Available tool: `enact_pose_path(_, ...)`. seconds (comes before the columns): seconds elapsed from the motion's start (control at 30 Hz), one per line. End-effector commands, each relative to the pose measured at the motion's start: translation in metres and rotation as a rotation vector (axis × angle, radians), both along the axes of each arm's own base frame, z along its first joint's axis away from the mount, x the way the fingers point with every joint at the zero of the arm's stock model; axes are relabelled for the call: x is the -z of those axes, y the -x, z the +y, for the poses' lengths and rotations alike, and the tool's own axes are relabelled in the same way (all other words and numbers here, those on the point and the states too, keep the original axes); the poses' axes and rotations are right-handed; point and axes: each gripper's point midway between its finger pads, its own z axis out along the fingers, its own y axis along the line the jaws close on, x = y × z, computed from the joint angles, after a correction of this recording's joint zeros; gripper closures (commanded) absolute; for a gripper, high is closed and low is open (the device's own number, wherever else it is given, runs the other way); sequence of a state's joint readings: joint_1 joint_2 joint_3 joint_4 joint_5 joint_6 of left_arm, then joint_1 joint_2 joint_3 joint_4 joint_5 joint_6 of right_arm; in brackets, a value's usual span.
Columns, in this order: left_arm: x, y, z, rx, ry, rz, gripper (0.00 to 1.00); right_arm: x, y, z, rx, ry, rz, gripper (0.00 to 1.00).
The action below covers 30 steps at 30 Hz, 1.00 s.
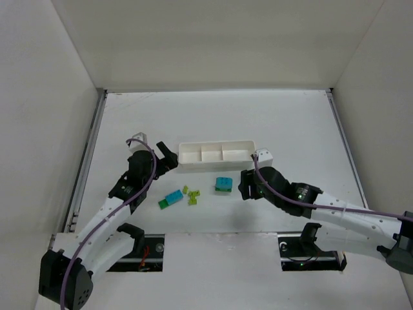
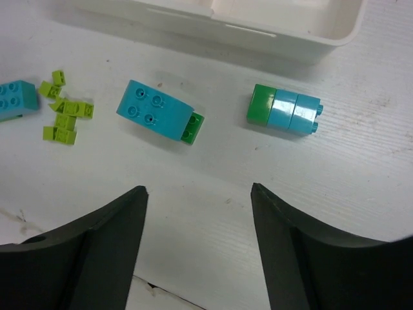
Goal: Sort the legos into containers by color
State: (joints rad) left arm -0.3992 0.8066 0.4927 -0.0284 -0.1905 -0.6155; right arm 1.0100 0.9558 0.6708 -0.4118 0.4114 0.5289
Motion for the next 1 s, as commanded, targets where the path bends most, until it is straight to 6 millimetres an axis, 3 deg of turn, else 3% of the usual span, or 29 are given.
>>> enact_pose_path(0.0,-0.05,-0.021,-0.012,-0.009,0.107,-0.124,0.0,-0.014,-0.001,0.005,0.004,-0.039,-0.029,0.35)
enact_pose_path(0.07,-0.063,-0.024,-0.015,0.001,0.112,-0.174,0.0,-0.015,0.001,0.007,-0.006,-0.044,-0.031,0.53)
enact_pose_path(0.2,-0.092,-0.026,-0.013,-0.006,0.173,-0.361,0.0,-0.006,0.001,0.009,-0.012,-0.005,-0.004,0.79)
enact_pose_path(0.3,-0.116,-0.01,-0.013,-0.029,0.34,-0.516,0.0,0.0,-0.001,0.007,-0.011,0.052,0.009,0.82)
enact_pose_path(0.37,-0.12,-0.003,-0.009,-0.06,0.378,-0.546,0.0,-0.001,-0.001,0.004,-0.018,0.103,0.004,0.74)
enact_pose_path(0.43,-0.114,0.0,-0.007,-0.089,0.376,-0.527,0.0,-0.006,0.0,0.003,-0.035,0.141,-0.013,0.47)
enact_pose_path(0.5,-0.106,0.004,-0.012,-0.09,0.346,-0.466,0.0,-0.006,0.001,0.004,-0.063,0.162,-0.016,0.27)
enact_pose_path(0.7,-0.086,0.007,-0.026,-0.037,0.216,-0.373,0.0,0.004,-0.009,0.027,-0.135,0.186,0.002,0.17)
enact_pose_path(0.73,-0.085,0.006,-0.029,-0.021,0.195,-0.371,0.18,0.007,-0.01,0.033,-0.164,0.198,-0.001,0.16)
enact_pose_path(0.8,-0.079,0.006,-0.033,0.025,0.131,-0.338,0.68,0.015,-0.008,0.051,-0.265,0.234,-0.018,0.15)
enact_pose_path(0.87,-0.071,0.006,-0.035,0.044,0.095,-0.283,0.83,0.019,-0.01,0.06,-0.323,0.263,-0.035,0.13)
enact_pose_path(0.97,-0.063,0.006,-0.037,0.048,0.07,-0.245,0.83,0.024,-0.02,0.071,-0.364,0.293,-0.044,0.1)
